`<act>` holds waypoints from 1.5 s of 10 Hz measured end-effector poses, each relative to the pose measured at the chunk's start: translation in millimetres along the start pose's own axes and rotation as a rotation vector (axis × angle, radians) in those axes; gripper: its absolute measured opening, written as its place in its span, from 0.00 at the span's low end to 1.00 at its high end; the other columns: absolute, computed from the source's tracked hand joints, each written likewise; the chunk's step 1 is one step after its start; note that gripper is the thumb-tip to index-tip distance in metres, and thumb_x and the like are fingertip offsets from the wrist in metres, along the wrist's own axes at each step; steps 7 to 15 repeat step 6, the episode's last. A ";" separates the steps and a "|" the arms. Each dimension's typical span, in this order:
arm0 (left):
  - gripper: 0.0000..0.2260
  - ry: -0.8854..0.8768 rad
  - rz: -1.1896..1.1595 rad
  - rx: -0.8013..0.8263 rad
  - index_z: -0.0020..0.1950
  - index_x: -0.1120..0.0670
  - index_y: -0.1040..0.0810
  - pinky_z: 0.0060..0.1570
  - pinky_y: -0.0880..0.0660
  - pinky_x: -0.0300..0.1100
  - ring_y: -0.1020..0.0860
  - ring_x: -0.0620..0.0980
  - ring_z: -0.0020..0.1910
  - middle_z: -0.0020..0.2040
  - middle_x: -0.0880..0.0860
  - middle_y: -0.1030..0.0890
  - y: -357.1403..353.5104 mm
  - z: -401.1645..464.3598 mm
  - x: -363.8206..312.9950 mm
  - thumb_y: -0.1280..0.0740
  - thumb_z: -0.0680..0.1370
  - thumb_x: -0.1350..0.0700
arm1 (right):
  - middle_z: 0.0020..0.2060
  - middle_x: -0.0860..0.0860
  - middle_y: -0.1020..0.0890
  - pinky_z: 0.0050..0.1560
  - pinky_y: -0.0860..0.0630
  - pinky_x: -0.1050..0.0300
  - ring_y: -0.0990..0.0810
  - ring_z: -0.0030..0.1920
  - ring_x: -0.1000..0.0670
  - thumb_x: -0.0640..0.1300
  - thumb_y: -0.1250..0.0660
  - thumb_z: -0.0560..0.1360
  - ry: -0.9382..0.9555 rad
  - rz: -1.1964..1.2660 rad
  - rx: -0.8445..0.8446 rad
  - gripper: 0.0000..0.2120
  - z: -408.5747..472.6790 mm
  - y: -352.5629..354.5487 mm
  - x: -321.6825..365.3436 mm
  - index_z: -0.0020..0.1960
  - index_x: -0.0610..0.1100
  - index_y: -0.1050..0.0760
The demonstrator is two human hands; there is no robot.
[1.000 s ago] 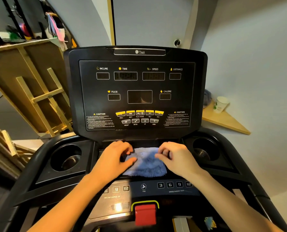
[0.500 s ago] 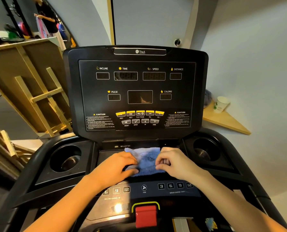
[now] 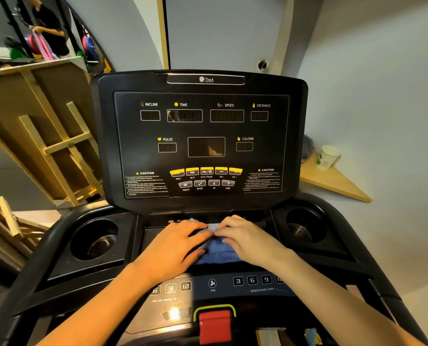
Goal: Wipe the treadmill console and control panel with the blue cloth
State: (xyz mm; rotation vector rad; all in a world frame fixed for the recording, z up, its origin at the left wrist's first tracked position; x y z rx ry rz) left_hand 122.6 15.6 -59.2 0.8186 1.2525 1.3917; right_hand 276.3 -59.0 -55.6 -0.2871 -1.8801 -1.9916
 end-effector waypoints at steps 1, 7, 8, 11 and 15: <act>0.21 0.069 0.126 -0.030 0.70 0.47 0.26 0.52 0.27 0.46 0.26 0.51 0.62 0.66 0.47 0.23 -1.4 -4.9 0.7 0.38 0.78 0.42 | 0.55 0.49 0.22 0.51 0.21 0.52 0.26 0.56 0.49 0.39 0.36 0.81 0.002 -0.148 -0.036 0.10 2.2 -11.1 -9.5 0.60 0.42 0.19; 0.17 0.186 0.141 -0.032 0.55 0.47 0.20 0.48 0.28 0.48 0.25 0.49 0.51 0.51 0.45 0.21 -1.7 -10.3 4.4 0.38 0.76 0.39 | 0.42 0.53 0.19 0.48 0.22 0.58 0.23 0.45 0.53 0.41 0.26 0.73 -0.045 -0.180 -0.107 0.02 -4.0 -17.2 -8.6 0.45 0.45 0.16; 0.17 0.186 0.141 -0.032 0.55 0.47 0.20 0.48 0.28 0.48 0.25 0.49 0.51 0.51 0.45 0.21 -1.7 -10.3 4.4 0.38 0.76 0.39 | 0.42 0.53 0.19 0.48 0.22 0.58 0.23 0.45 0.53 0.41 0.26 0.73 -0.045 -0.180 -0.107 0.02 -4.0 -17.2 -8.6 0.45 0.45 0.16; 0.17 0.186 0.141 -0.032 0.55 0.47 0.20 0.48 0.28 0.48 0.25 0.49 0.51 0.51 0.45 0.21 -1.7 -10.3 4.4 0.38 0.76 0.39 | 0.42 0.53 0.19 0.48 0.22 0.58 0.23 0.45 0.53 0.41 0.26 0.73 -0.045 -0.180 -0.107 0.02 -4.0 -17.2 -8.6 0.45 0.45 0.16; 0.17 0.186 0.141 -0.032 0.55 0.47 0.20 0.48 0.28 0.48 0.25 0.49 0.51 0.51 0.45 0.21 -1.7 -10.3 4.4 0.38 0.76 0.39 | 0.42 0.53 0.19 0.48 0.22 0.58 0.23 0.45 0.53 0.41 0.26 0.73 -0.045 -0.180 -0.107 0.02 -4.0 -17.2 -8.6 0.45 0.45 0.16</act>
Point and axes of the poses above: each hand's wrist, its own z-axis towards the middle knuckle, its own y-axis out of the back of the hand, x = y × z, the point moved 6 cm from there along z, towards the middle knuckle
